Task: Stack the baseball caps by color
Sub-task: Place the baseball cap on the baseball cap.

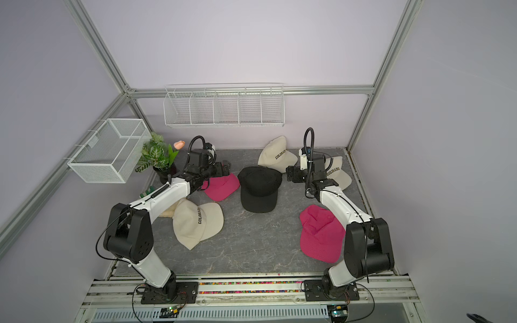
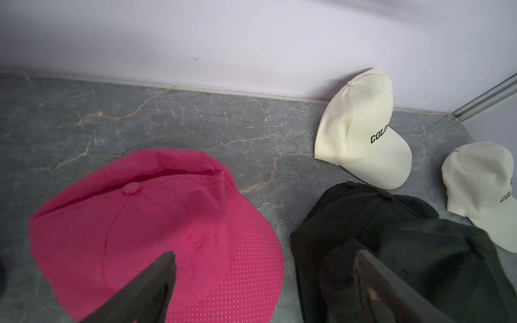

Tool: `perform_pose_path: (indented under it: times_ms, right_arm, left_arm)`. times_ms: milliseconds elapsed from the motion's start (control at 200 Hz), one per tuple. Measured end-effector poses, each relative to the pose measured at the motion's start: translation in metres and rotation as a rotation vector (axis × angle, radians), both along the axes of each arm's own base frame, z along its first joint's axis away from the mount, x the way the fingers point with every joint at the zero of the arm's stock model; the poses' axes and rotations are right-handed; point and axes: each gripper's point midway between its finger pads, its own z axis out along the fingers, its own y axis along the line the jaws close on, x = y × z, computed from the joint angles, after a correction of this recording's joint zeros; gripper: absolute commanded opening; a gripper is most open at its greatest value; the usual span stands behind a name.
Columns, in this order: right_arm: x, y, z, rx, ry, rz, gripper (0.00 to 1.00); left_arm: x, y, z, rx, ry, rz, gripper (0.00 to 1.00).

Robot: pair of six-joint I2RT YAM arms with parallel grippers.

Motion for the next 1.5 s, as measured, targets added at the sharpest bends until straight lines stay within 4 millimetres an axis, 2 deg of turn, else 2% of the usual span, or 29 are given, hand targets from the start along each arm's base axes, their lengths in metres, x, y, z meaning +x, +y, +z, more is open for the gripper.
perform_pose_path:
  times_ms: [225,305,435,515,630,750,830,955,1070,1180,1329,1399,1499]
  right_arm:
    - [-0.005,0.013,-0.002,0.082,0.033,0.031,0.89]
    - [-0.01,0.02,-0.007,0.125,0.058,0.052,0.89]
    - [-0.019,0.036,-0.029,0.18,0.137,0.088,0.91]
    - [-0.028,0.05,-0.046,0.194,0.188,0.118,0.92]
    - [-0.039,0.067,-0.065,0.2,0.241,0.169,0.95]
    - [-0.049,0.071,-0.08,0.206,0.258,0.189,1.0]
    - [-0.058,0.07,-0.095,0.207,0.269,0.196,0.96]
    - [-0.07,0.071,-0.114,0.21,0.301,0.207,0.86]
    - [-0.065,0.078,-0.121,0.222,0.298,0.22,0.69]
    - [-0.054,0.088,-0.131,0.224,0.311,0.236,0.56]
    - [-0.028,0.099,-0.145,0.239,0.34,0.221,0.51]
    - [-0.026,0.1,-0.152,0.245,0.357,0.211,0.5]
    - [-0.026,0.099,-0.152,0.248,0.368,0.193,0.51]
  left_arm:
    - [-0.03,-0.002,-0.03,-0.095,0.076,-0.014,0.99]
    - [-0.042,-0.004,-0.045,-0.112,0.116,-0.033,0.92]
    - [-0.051,-0.014,-0.06,-0.119,0.168,-0.07,0.8]
    - [-0.056,-0.027,-0.068,-0.134,0.201,-0.113,0.76]
    - [-0.061,-0.048,-0.079,-0.148,0.235,-0.192,0.64]
    - [-0.07,-0.069,-0.089,-0.173,0.264,-0.269,0.5]
    - [-0.075,-0.078,-0.093,-0.183,0.271,-0.315,0.44]
    - [-0.074,-0.081,-0.102,-0.183,0.278,-0.331,0.36]
    - [-0.068,-0.083,-0.114,-0.165,0.294,-0.328,0.28]
    - [-0.054,-0.085,-0.124,-0.138,0.315,-0.305,0.29]
    - [-0.031,-0.086,-0.134,-0.097,0.341,-0.255,0.28]
    - [-0.026,-0.084,-0.139,-0.083,0.357,-0.237,0.28]
    - [-0.029,-0.079,-0.144,-0.062,0.383,-0.217,0.32]
